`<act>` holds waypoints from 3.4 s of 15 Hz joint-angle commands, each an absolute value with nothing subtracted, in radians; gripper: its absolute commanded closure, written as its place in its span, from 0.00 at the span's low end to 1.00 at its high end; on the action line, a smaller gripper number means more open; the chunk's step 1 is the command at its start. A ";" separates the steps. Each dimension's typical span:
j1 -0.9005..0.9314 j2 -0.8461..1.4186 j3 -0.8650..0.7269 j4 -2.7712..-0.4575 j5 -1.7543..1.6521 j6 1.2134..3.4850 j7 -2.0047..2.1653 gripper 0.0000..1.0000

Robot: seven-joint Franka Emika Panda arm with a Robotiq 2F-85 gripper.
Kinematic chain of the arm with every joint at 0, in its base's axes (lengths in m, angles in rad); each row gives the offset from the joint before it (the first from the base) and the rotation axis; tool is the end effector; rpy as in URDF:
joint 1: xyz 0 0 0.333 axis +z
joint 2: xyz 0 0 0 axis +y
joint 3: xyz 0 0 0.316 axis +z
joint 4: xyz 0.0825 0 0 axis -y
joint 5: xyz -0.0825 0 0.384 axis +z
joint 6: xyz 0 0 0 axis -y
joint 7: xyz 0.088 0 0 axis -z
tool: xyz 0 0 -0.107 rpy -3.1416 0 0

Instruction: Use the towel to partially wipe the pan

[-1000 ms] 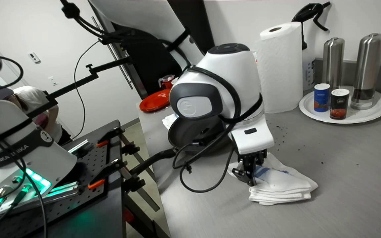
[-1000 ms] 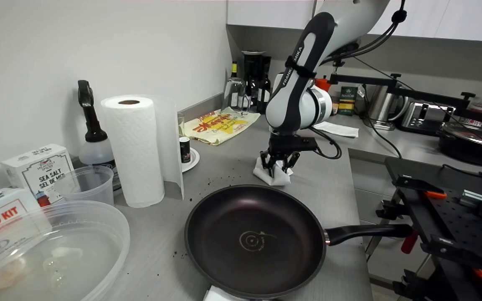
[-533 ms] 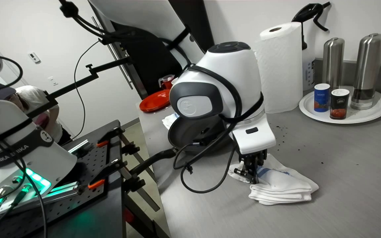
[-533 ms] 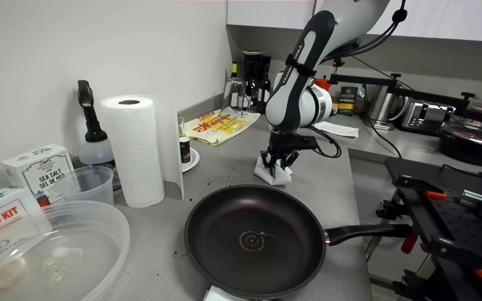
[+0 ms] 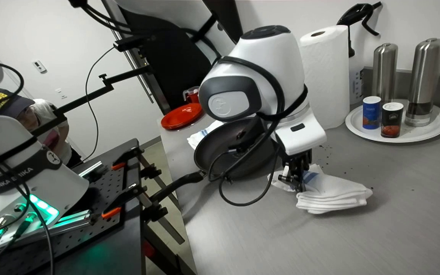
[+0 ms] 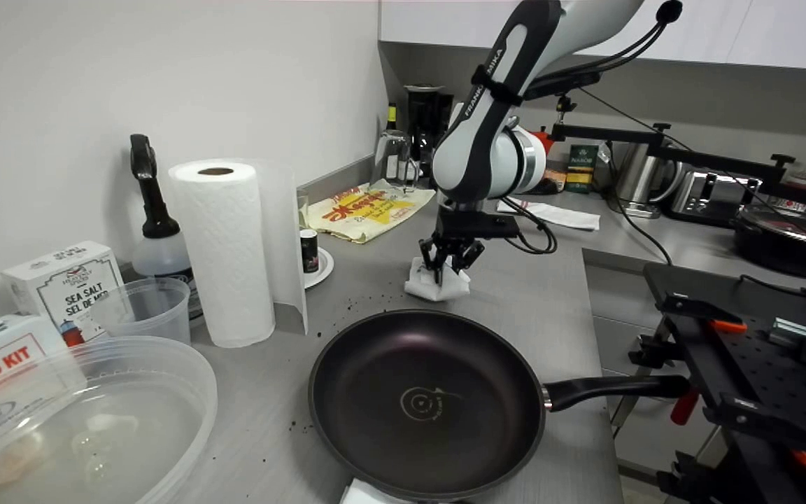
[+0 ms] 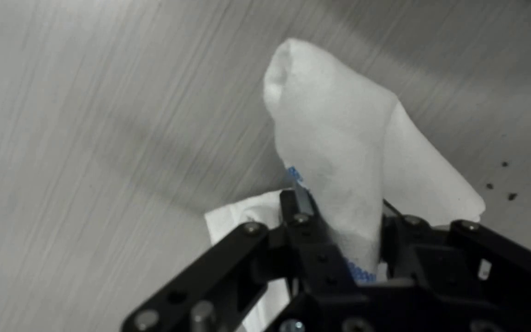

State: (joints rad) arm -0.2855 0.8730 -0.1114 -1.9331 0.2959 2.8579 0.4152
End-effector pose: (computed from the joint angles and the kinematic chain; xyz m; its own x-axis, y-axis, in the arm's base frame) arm 0.5398 -0.2454 0.0386 0.4946 -0.8675 0.0531 -0.8670 -0.4967 -0.0398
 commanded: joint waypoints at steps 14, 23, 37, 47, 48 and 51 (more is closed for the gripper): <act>-0.414 0.575 0.049 -2.002 0.492 2.636 0.102 0.94; -0.344 0.307 0.088 -2.177 0.553 2.439 -0.061 0.94; 0.011 0.218 0.090 -2.353 0.240 2.273 -0.059 0.94; 0.059 0.344 0.070 -2.379 0.179 2.649 0.013 0.94; 0.061 0.368 0.063 -2.375 0.166 2.683 0.027 0.94; 0.075 0.447 0.028 -2.367 0.115 2.787 0.075 0.94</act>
